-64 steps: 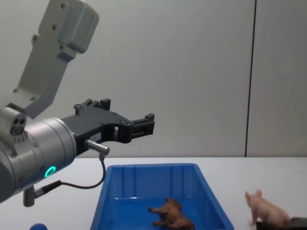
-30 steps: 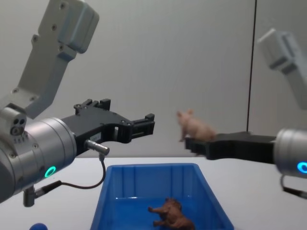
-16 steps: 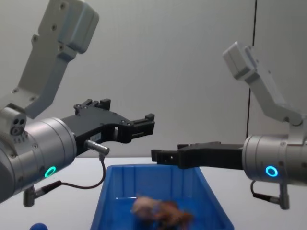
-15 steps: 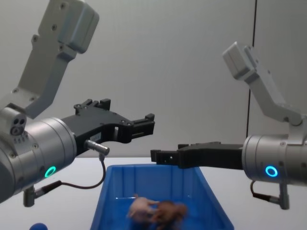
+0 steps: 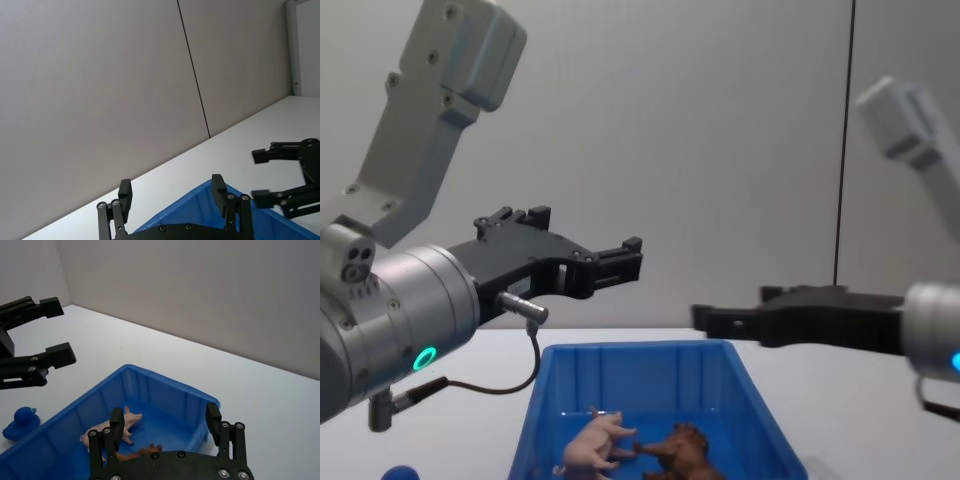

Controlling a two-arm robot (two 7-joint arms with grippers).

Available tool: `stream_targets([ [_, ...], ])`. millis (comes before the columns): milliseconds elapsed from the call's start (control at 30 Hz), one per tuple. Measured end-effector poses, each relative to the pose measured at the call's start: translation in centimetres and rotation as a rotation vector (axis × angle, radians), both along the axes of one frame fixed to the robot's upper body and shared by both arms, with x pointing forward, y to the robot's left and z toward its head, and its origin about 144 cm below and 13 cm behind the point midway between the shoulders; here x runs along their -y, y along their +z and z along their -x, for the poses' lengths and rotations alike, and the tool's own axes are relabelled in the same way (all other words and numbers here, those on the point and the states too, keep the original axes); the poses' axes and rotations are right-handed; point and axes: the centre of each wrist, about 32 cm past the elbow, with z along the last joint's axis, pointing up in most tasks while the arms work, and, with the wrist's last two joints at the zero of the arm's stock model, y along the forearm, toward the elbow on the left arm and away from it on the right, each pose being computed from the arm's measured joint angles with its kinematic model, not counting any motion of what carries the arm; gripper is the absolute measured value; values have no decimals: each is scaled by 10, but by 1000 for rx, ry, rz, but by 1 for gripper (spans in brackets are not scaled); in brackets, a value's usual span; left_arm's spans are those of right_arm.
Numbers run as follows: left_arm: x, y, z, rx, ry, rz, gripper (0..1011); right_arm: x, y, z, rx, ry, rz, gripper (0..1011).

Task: Pick up the two dolls from the table and place them into the box.

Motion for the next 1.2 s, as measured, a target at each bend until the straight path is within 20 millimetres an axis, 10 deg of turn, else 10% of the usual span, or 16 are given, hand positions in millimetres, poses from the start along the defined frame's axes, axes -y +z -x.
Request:
stream_targets([
  [533,0,0,0,0,0,0,1001,57,-8,33,50,-102,8,1001],
  [1200,-29,-1,15,9,69,-51,1001,76,-10,47,70,-136,17,1001],
])
